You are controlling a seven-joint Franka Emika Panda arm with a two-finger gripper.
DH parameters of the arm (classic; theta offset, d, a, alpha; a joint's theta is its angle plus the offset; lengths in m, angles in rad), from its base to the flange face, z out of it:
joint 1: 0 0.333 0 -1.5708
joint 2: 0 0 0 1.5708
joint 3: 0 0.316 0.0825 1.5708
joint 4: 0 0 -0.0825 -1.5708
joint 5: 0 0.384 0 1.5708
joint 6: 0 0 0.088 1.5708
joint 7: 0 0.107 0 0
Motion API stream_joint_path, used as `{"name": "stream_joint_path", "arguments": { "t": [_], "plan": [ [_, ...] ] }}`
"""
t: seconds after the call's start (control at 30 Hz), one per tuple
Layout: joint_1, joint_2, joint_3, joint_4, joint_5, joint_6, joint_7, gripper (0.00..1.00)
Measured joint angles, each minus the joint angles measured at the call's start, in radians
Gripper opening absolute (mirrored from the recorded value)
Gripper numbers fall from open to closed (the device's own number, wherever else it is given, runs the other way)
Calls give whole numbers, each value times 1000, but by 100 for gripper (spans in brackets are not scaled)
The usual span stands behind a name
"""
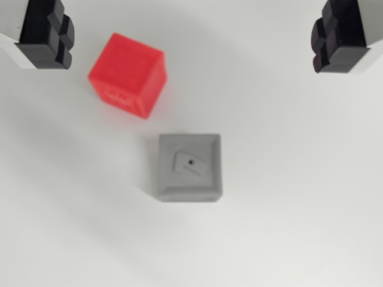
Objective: Destack cube
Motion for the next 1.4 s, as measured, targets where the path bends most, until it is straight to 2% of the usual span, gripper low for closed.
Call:
{"name": "stream_joint_path", "arguments": {
  "t": [0.7,1.03,1.4],
  "plan": [
    [0,-117,0,77,-6,-193,4,100],
    [0,-140,0,106,-8,-246,5,100],
    [0,-145,0,114,-8,-261,5,100]
  ]
}}
